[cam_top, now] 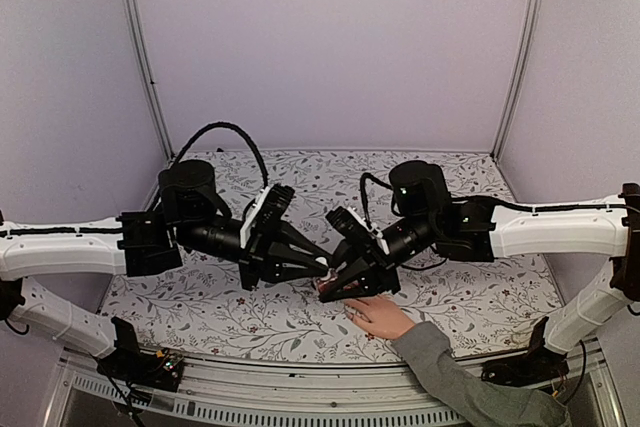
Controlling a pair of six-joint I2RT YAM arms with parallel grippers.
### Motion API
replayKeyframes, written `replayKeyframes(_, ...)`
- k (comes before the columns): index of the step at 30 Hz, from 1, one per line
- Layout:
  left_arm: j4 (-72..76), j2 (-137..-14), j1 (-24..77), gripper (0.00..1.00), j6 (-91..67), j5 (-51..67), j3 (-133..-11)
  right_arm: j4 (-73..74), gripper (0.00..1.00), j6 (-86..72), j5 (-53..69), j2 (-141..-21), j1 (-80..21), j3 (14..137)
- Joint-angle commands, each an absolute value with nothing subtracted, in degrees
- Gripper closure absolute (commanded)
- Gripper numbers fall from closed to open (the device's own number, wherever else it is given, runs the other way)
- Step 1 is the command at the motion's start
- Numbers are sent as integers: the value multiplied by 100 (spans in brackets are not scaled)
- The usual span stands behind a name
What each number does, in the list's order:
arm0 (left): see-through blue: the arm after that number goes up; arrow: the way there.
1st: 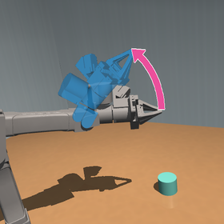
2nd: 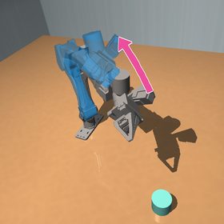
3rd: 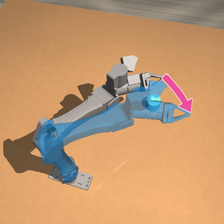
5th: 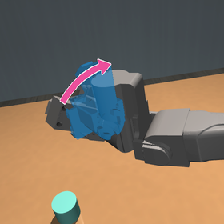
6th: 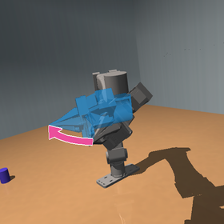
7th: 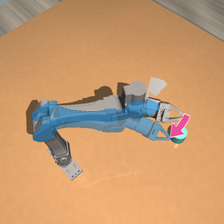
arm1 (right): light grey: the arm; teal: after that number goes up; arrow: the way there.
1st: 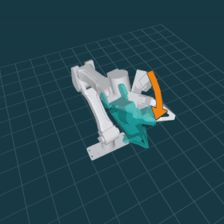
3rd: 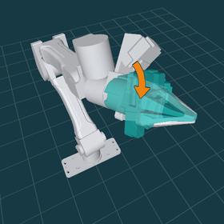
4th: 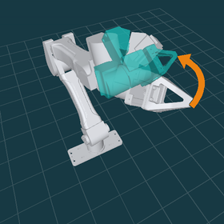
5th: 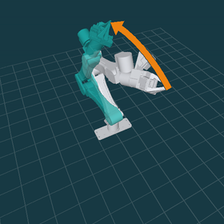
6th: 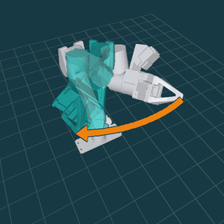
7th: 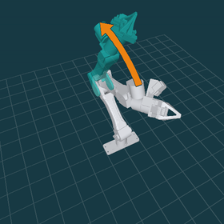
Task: Paint the nails
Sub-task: Unscrew the nail polish bottle.
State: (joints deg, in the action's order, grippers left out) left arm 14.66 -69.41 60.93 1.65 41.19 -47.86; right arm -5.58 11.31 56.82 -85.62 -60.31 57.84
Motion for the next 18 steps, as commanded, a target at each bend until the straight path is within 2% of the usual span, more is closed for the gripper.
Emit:
replayKeyframes(1,1686,-6770,6153,100,14,2756,-4686,-757,100,932,4938,-8420,-5945,5852)
replayKeyframes(8,2252,-6636,6156,100,-413,1358,-4443,-914,100,666,3878,-8341,-5863,5784)
replayKeyframes(18,2618,-7040,6192,100,-962,-467,-4426,-1019,100,340,1539,-8455,-5843,5989)
